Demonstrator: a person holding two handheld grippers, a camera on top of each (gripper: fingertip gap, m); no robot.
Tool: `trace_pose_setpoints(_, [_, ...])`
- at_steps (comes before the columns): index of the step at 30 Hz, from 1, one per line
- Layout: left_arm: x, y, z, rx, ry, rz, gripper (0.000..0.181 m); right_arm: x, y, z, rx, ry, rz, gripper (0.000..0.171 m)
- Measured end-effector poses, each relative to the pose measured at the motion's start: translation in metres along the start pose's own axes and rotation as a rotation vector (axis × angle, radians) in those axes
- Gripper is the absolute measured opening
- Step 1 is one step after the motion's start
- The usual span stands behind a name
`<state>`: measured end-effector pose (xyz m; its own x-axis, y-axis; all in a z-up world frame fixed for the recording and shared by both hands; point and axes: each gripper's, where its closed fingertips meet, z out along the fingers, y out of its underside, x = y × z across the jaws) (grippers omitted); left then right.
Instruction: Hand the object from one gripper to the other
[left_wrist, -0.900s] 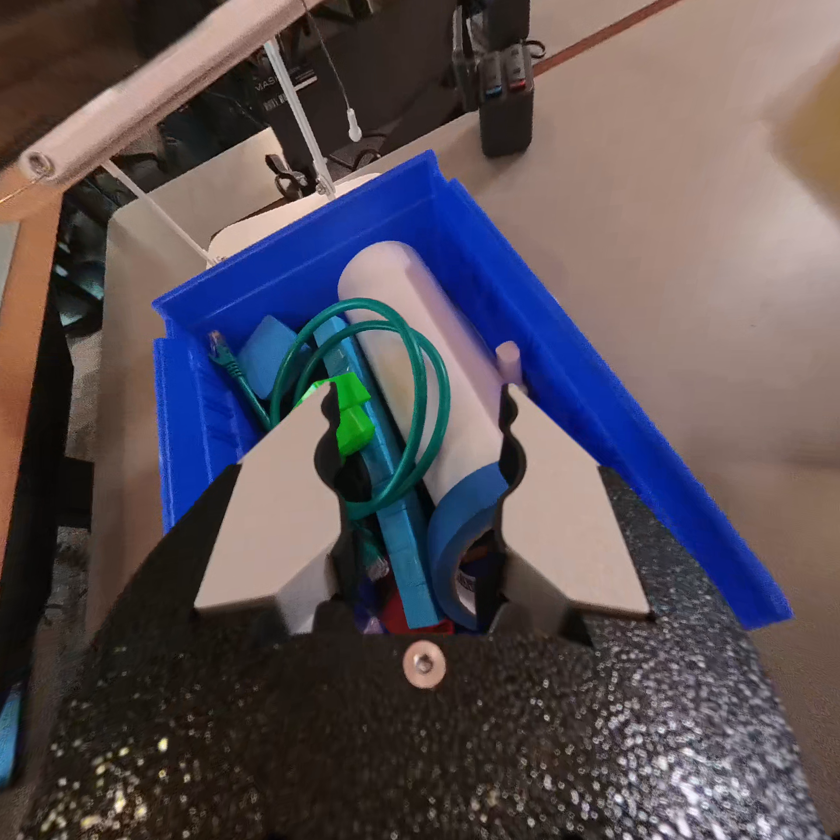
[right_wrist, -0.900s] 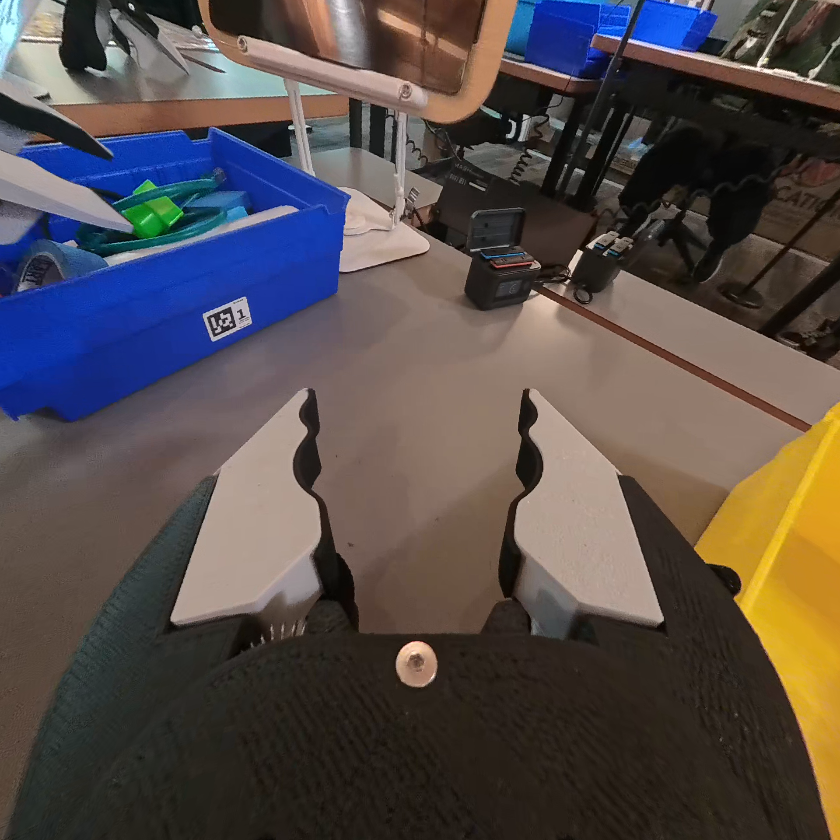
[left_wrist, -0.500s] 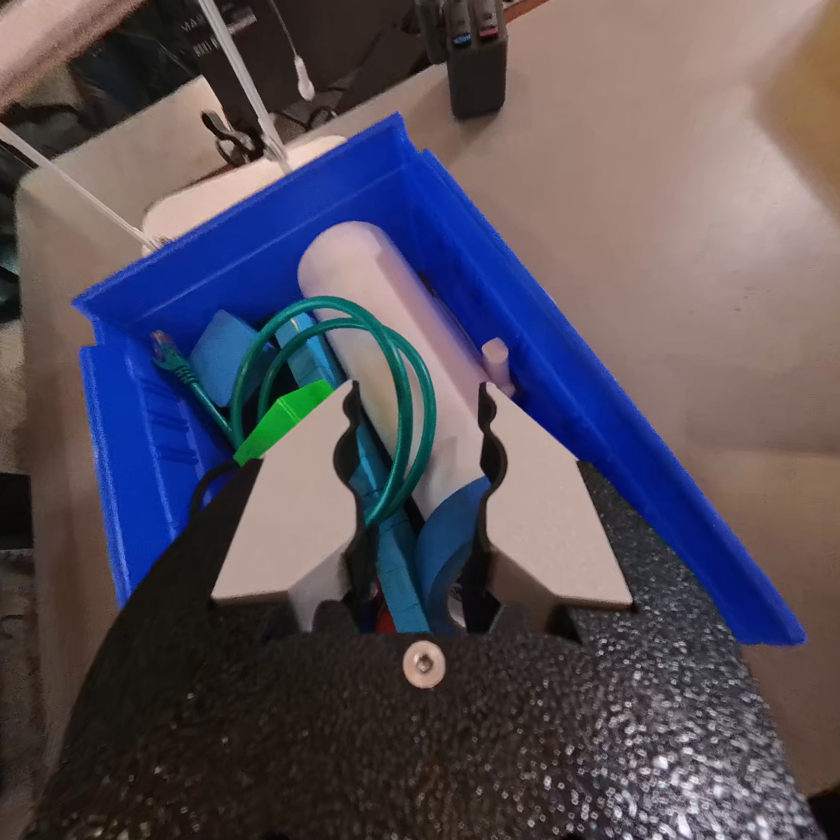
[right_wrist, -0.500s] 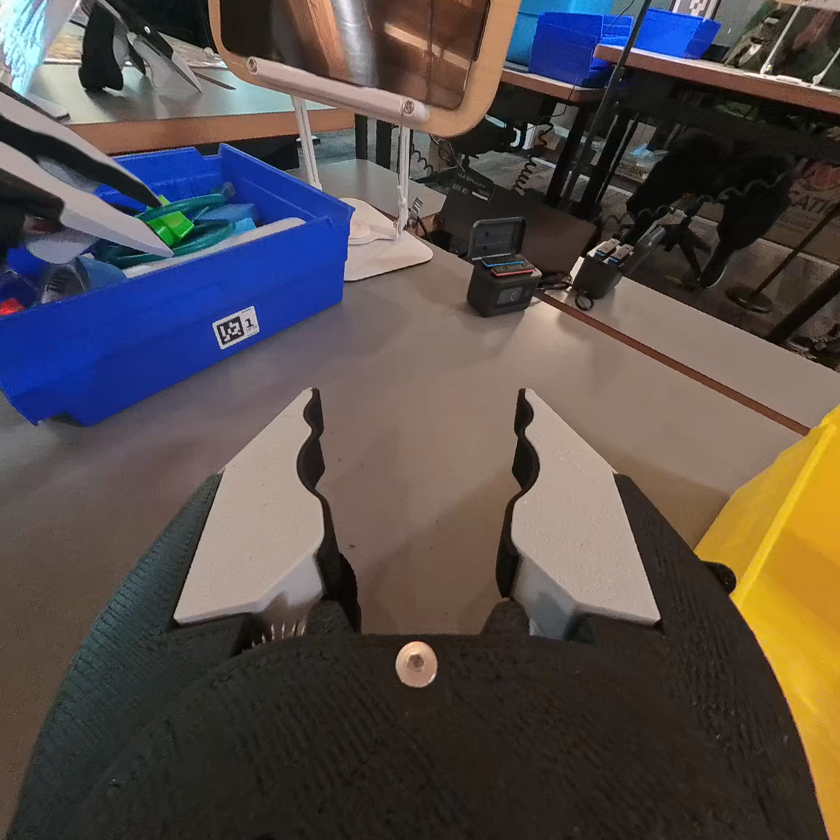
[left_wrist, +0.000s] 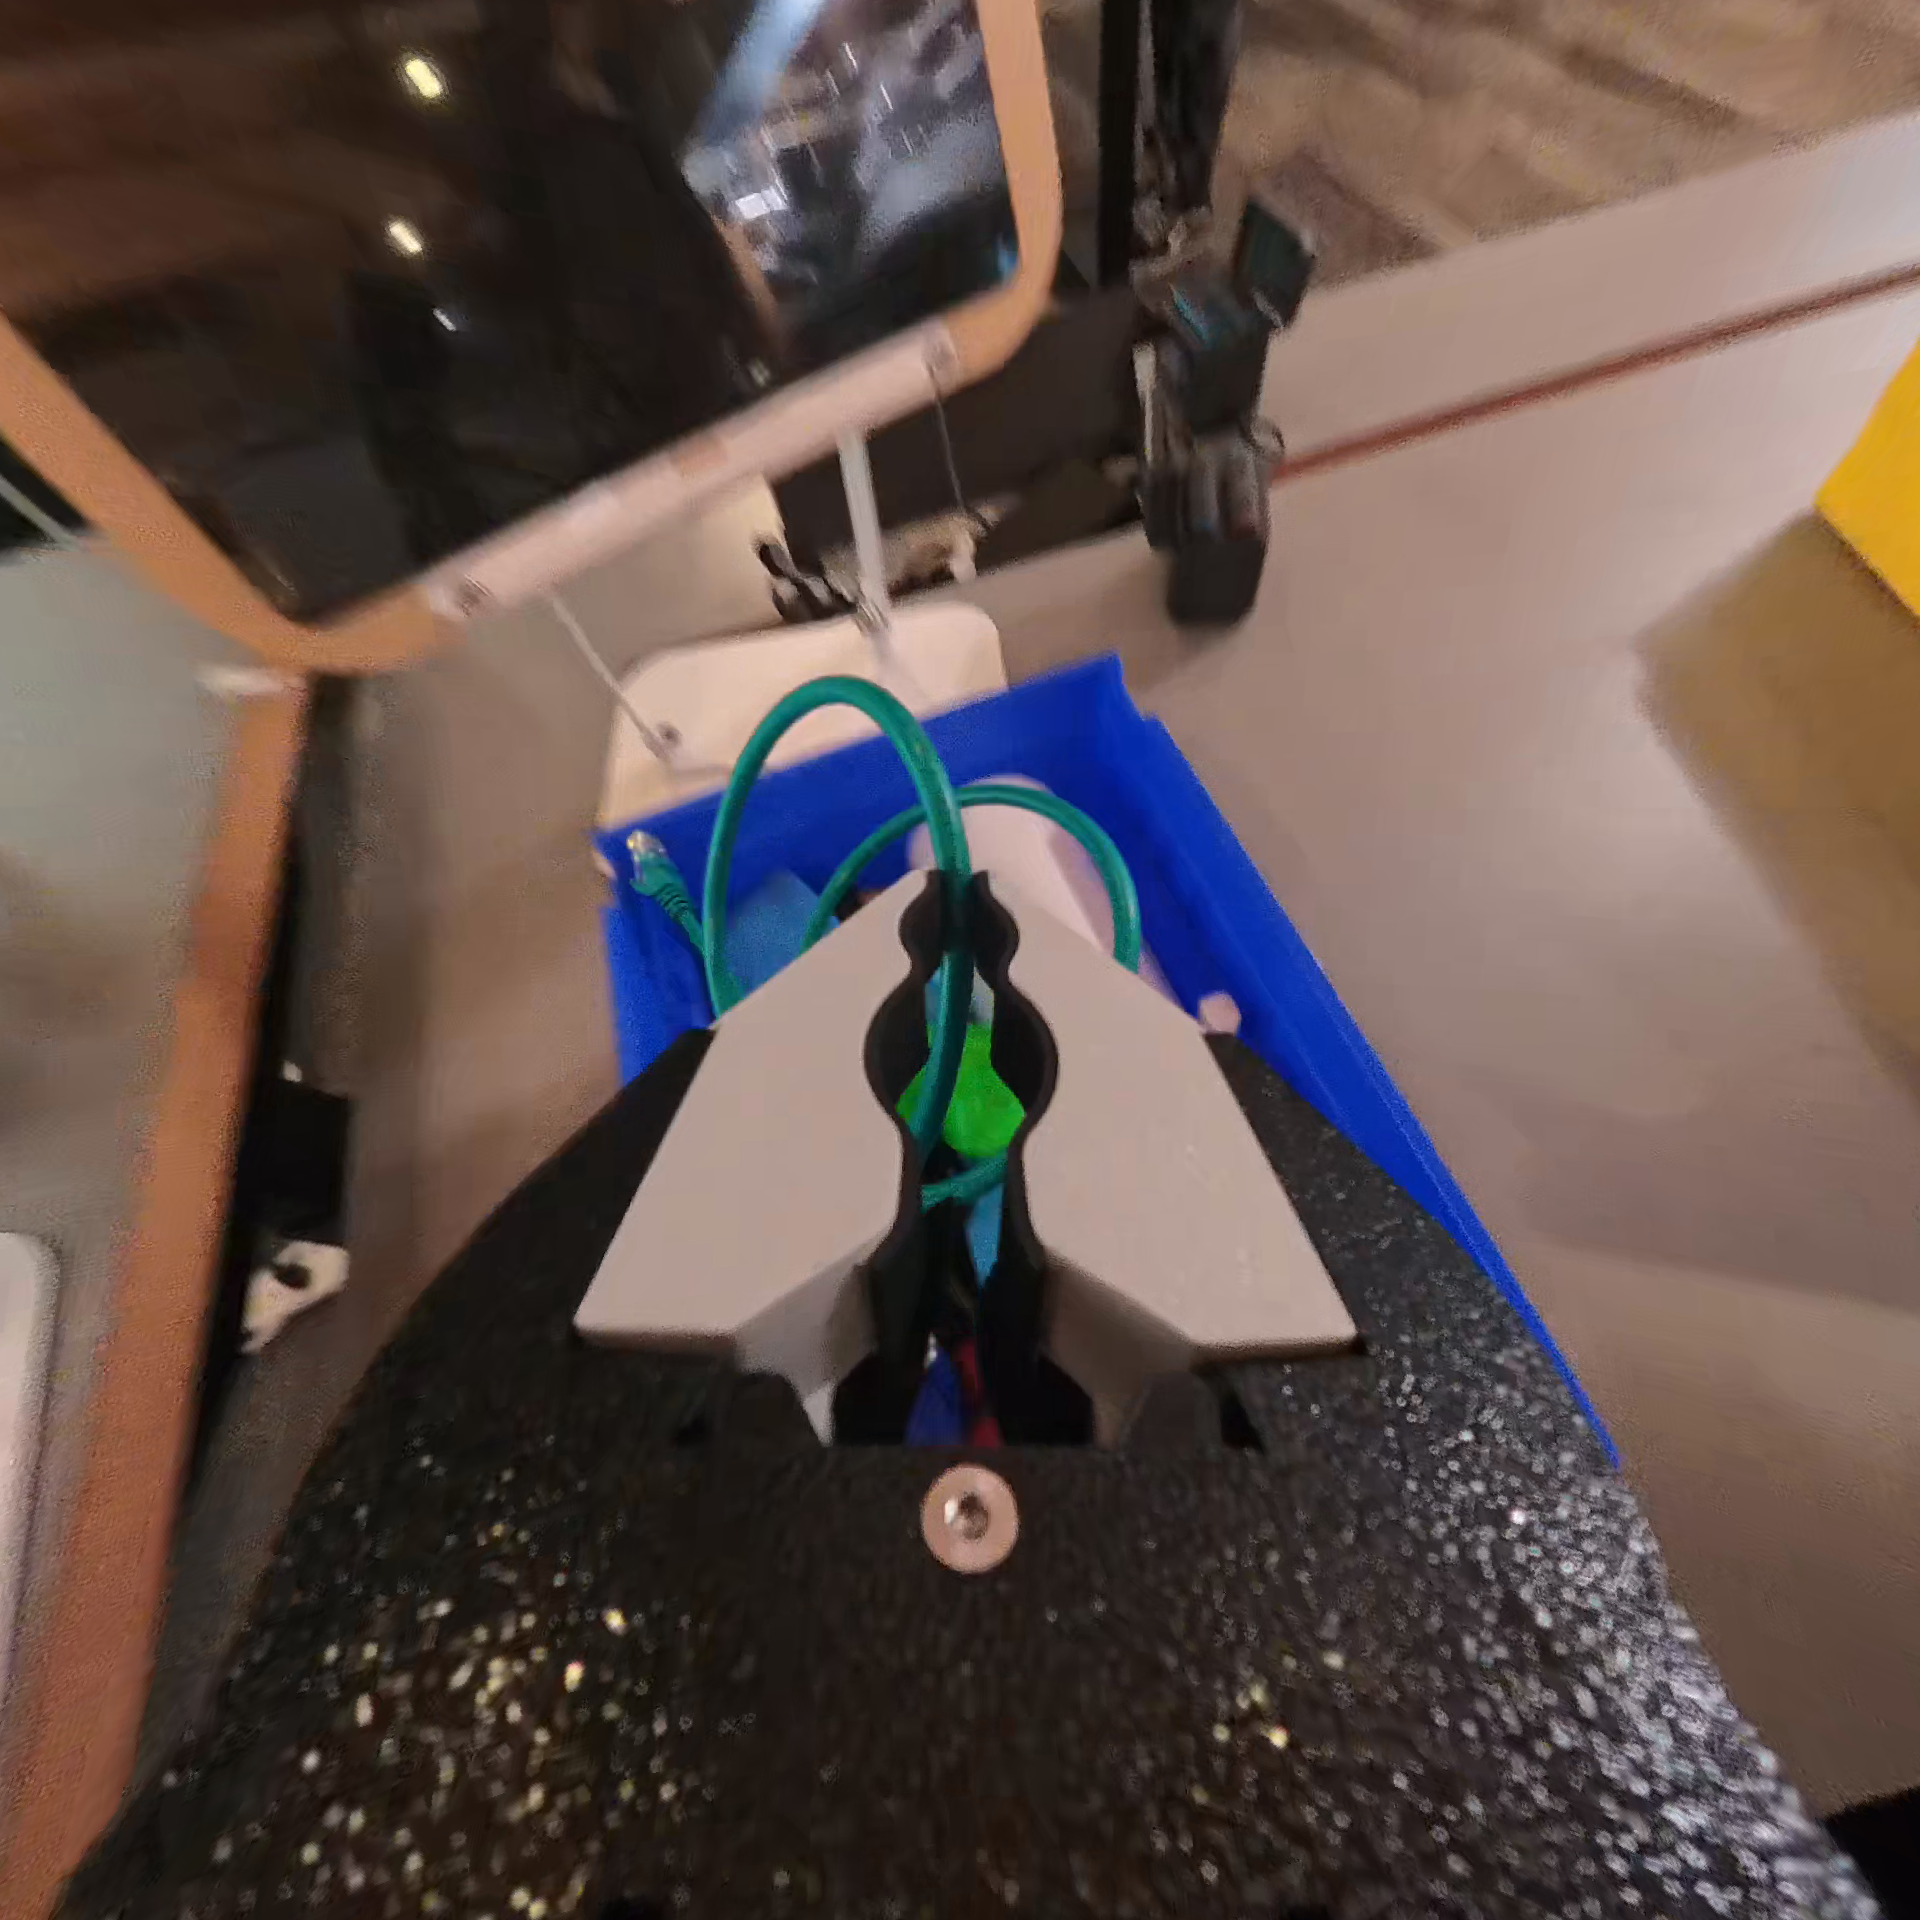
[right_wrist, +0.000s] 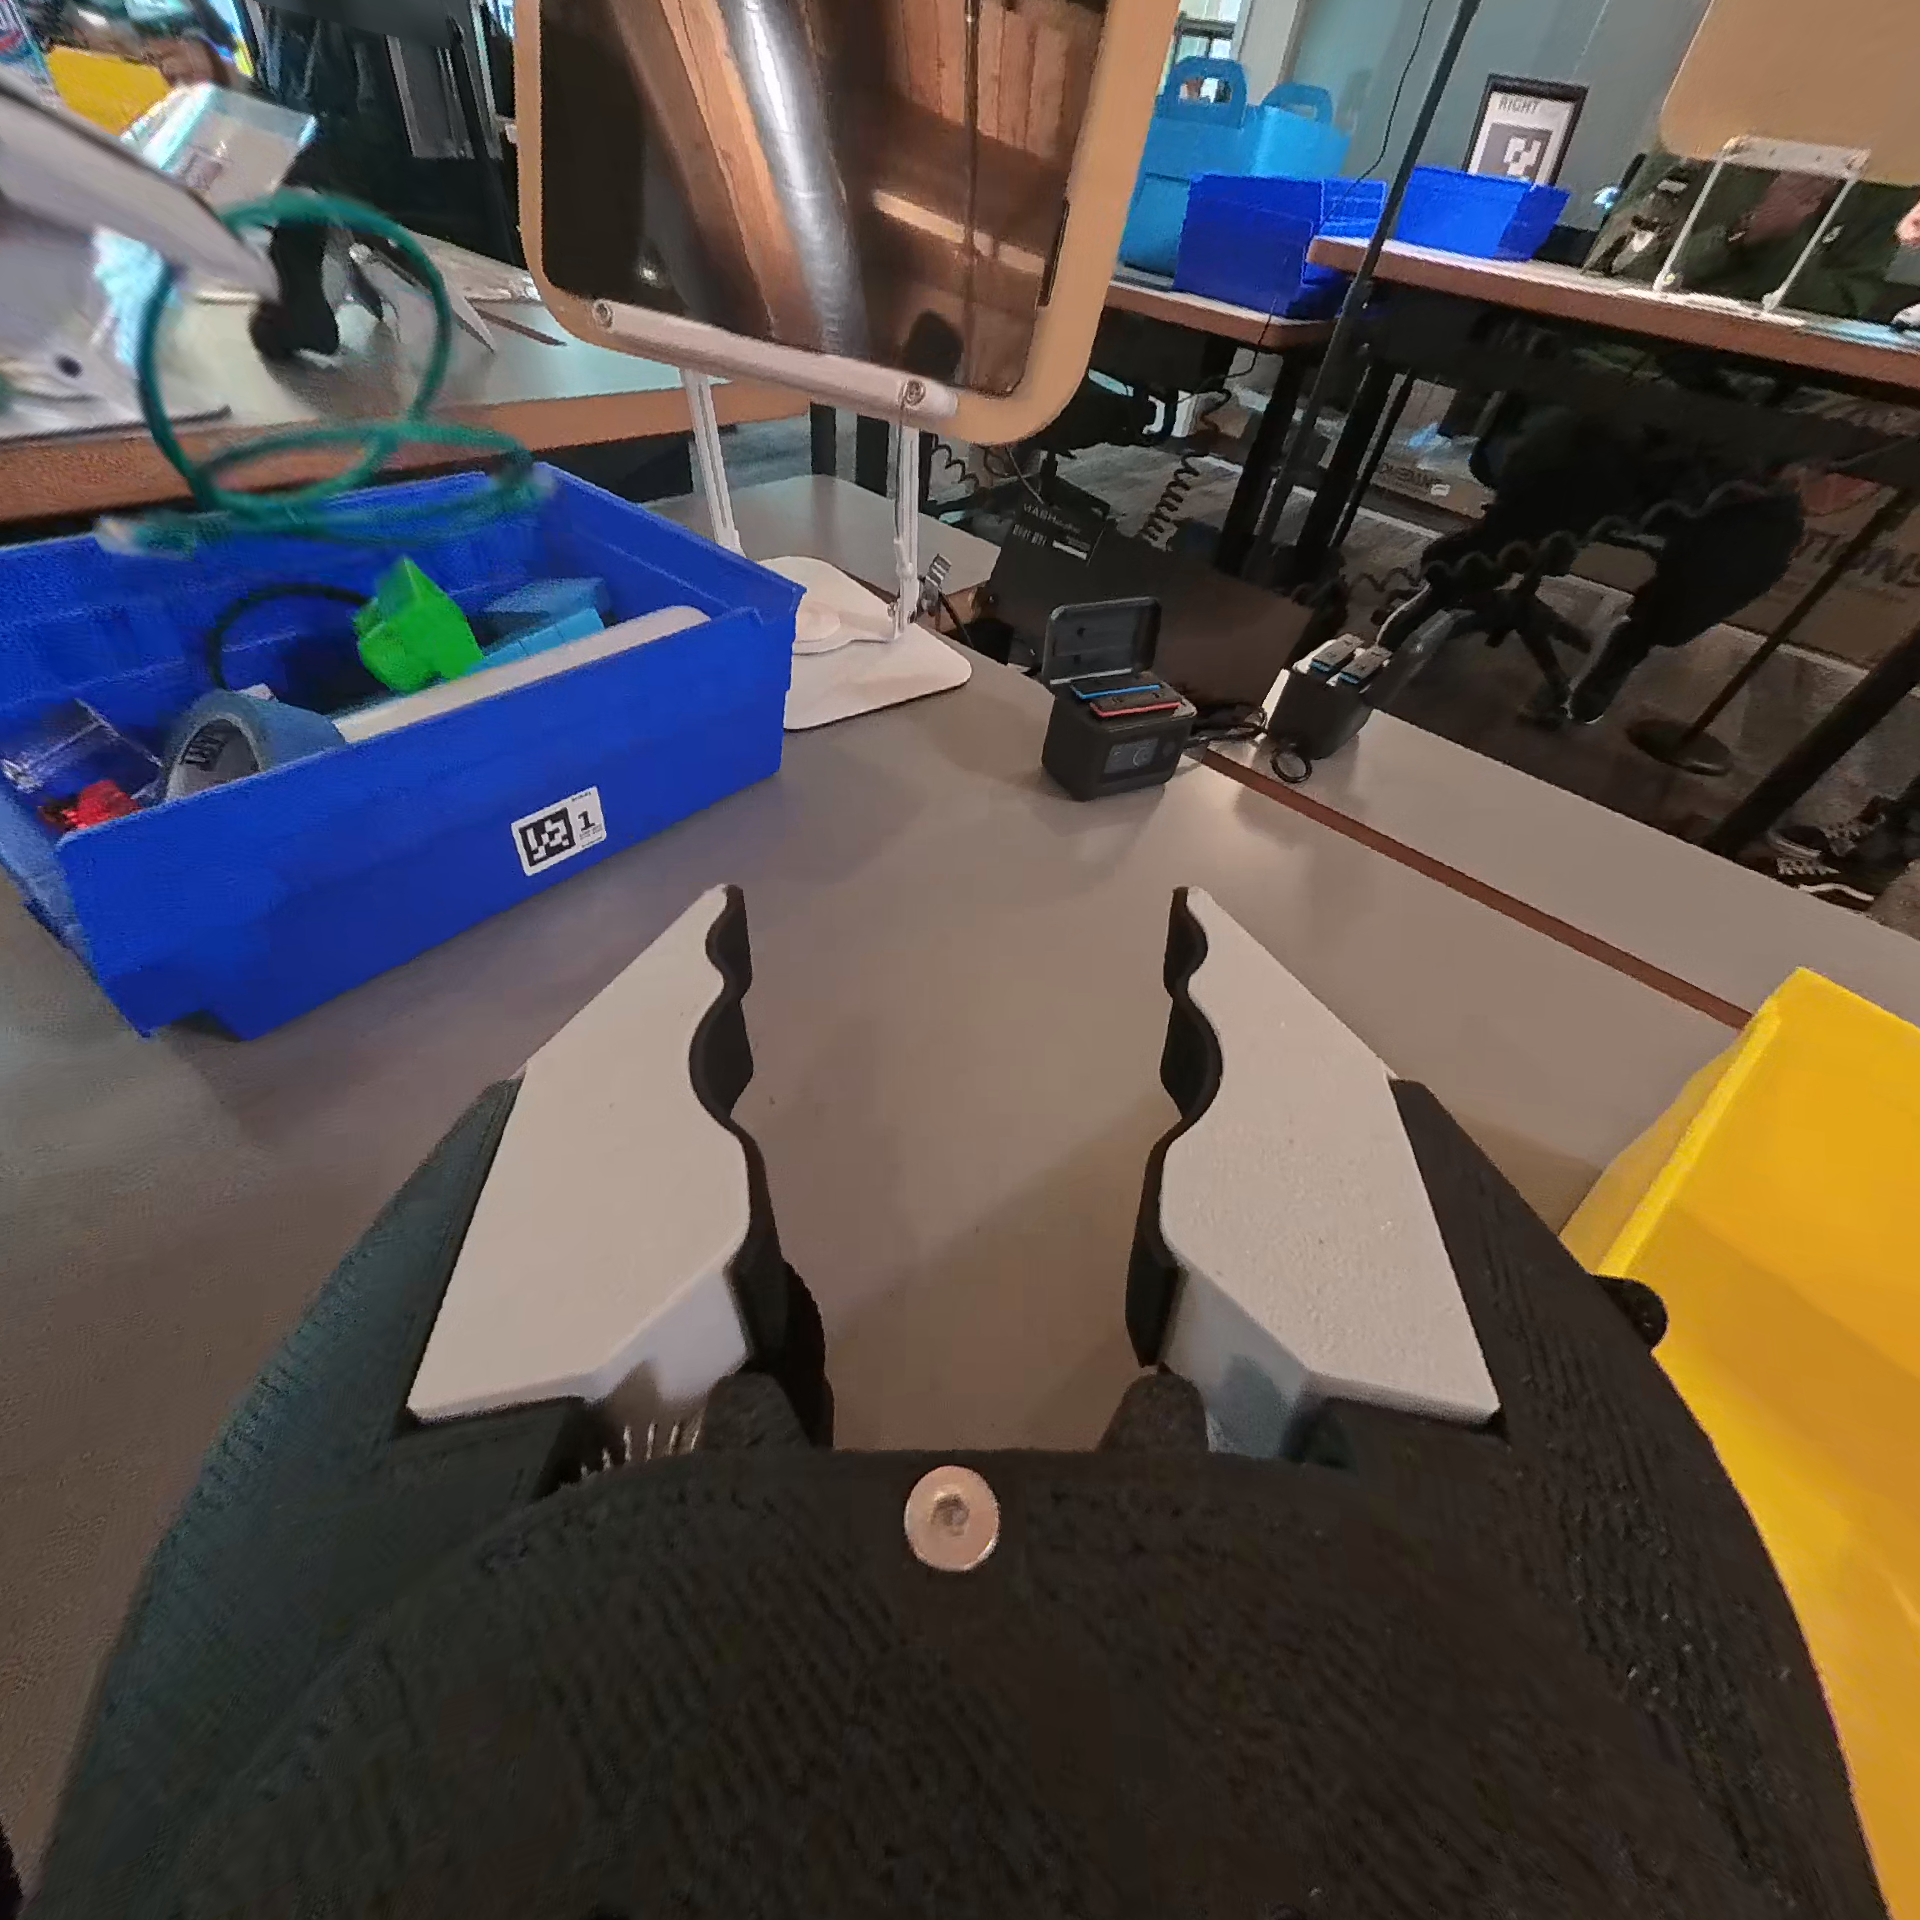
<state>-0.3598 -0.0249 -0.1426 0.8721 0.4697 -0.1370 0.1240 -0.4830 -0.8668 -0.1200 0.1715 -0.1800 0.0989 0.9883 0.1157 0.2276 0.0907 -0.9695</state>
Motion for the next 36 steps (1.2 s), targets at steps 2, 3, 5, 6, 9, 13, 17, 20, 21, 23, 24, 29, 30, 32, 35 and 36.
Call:
trace_pose_setpoints(2, [-0.01, -0.028, -0.022, 0.063, -0.039, 0.03, 0.003, 0.0, -0.002, -0.002, 0.005, -0.002, 0.003, 0.079])
trace_pose_setpoints(3, [-0.013, -0.041, -0.033, 0.092, -0.052, 0.045, 0.003, 0.0, -0.003, -0.002, 0.008, -0.003, 0.004, 0.079])
trace_pose_setpoints(5, [-0.018, -0.064, -0.051, 0.131, -0.072, 0.071, 0.003, 0.0, -0.006, -0.004, 0.016, -0.005, 0.005, 0.078])
trace_pose_setpoints(6, [-0.019, -0.075, -0.06, 0.147, -0.073, 0.081, 0.003, 0.0, -0.007, -0.005, 0.02, -0.005, 0.004, 0.078])
trace_pose_setpoints(9, [-0.009, -0.104, -0.08, 0.189, -0.023, 0.108, 0.003, 0.0, -0.012, -0.009, 0.033, -0.001, -0.003, 0.078])
trace_pose_setpoints(13, [0.028, -0.136, -0.096, 0.237, 0.086, 0.177, 0.003, 0.004, -0.021, -0.015, 0.059, 0.01, -0.013, 0.078])
trace_pose_setpoints(17, [0.085, -0.155, -0.101, 0.265, 0.23, 0.295, 0.003, 0.005, -0.035, -0.026, 0.115, -0.006, -0.038, 0.078])
trace_pose_setpoints(20, [0.135, -0.157, -0.098, 0.259, 0.37, 0.417, 0.003, -0.004, -0.049, -0.037, 0.191, -0.077, -0.093, 0.083])
trace_pose_setpoints(21, [0.15, -0.157, -0.096, 0.253, 0.405, 0.456, 0.003, -0.007, -0.053, -0.04, 0.207, -0.099, -0.119, 0.085])
trace_pose_setpoints(23, [0.176, -0.158, -0.09, 0.249, 0.455, 0.512, 0.003, -0.006, -0.058, -0.047, 0.234, -0.095, -0.17, 0.087])
trace_pose_setpoints(24, [0.187, -0.158, -0.087, 0.25, 0.476, 0.535, 0.003, -0.006, -0.061, -0.05, 0.244, -0.089, -0.195, 0.088])
trace_pose_setpoints(29, [0.247, -0.145, -0.079, 0.245, 0.654, 0.707, 0.003, -0.003, -0.071, -0.064, 0.295, -0.07, -0.306, 0.099])
trace_pose_setpoints(30, [0.26, -0.136, -0.079, 0.232, 0.696, 0.767, 0.003, -0.003, -0.071, -0.065, 0.297, -0.061, -0.335, 0.103])
trace_pose_setpoints(32, [0.278, -0.119, -0.074, 0.181, 0.74, 0.866, 0.003, -0.005, -0.071, -0.068, 0.299, -0.057, -0.405, 0.11])
trace_pose_setpoints(35, [0.298, -0.093, -0.068, 0.107, 0.79, 0.992, 0.003, -0.012, -0.065, -0.066, 0.265, -0.064, -0.514, 0.111])
trace_pose_setpoints(36, [0.302, -0.086, -0.067, 0.086, 0.805, 1.028, 0.003, -0.015, -0.062, -0.065, 0.254, -0.068, -0.546, 0.109])
